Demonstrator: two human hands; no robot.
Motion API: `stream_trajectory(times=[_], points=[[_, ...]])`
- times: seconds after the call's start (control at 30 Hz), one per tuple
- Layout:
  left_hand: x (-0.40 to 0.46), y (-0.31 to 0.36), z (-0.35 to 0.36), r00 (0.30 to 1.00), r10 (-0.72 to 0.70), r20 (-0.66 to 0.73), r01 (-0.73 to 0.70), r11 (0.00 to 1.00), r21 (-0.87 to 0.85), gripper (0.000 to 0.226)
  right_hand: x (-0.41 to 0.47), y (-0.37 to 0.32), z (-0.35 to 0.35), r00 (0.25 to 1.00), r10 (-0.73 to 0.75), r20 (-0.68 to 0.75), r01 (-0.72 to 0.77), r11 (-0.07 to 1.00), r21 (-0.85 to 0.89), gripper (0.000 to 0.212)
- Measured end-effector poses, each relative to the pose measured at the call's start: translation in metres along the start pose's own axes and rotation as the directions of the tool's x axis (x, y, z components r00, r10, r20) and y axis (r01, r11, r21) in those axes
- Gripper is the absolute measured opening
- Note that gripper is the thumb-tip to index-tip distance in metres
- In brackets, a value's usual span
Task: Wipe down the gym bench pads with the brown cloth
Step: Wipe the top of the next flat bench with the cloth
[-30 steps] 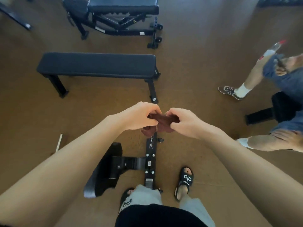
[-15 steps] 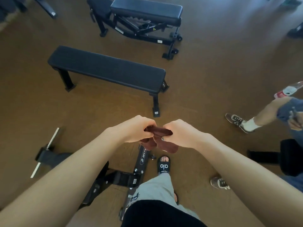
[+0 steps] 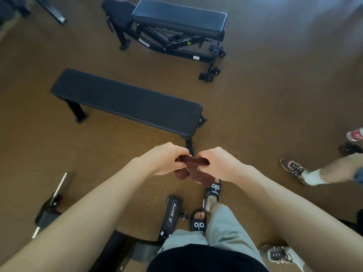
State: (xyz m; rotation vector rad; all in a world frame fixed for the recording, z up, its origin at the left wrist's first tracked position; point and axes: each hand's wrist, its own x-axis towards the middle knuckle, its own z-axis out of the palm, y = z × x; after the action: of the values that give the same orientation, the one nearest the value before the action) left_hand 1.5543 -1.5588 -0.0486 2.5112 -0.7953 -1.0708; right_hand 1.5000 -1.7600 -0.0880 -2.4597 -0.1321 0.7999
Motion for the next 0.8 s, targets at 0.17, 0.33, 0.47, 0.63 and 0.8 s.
stream_trajectory(times=[0.17,0.33,0.47,0.63,0.8], points=[[0.073,-0.026,-0.033,0.997,-0.065,-0.035,0.064,0.997,-0.043,0.013,0.084,0.026,-0.033,0.999,-0.007,0.034,0.006,0.999,0.033,0.002],[0.149,-0.061,-0.058,0.992,-0.078,-0.098,0.077,0.997,-0.021,0.01,0.159,0.051,-0.053,1.0,0.007,-0.013,-0.007,1.0,0.008,0.009],[0.195,-0.088,-0.083,0.983,-0.059,-0.176,0.059,0.998,-0.008,0.014,0.209,0.058,-0.079,0.996,0.037,-0.079,-0.04,0.998,-0.045,0.002],[0.244,-0.132,-0.115,0.944,-0.046,-0.328,0.032,0.998,-0.048,0.02,0.275,0.056,-0.104,0.971,0.025,-0.237,-0.042,0.997,-0.067,0.017],[0.308,-0.201,-0.102,0.798,0.167,-0.58,-0.142,0.986,0.087,0.027,0.344,0.066,-0.071,0.843,-0.02,-0.538,-0.001,0.999,-0.039,0.033]])
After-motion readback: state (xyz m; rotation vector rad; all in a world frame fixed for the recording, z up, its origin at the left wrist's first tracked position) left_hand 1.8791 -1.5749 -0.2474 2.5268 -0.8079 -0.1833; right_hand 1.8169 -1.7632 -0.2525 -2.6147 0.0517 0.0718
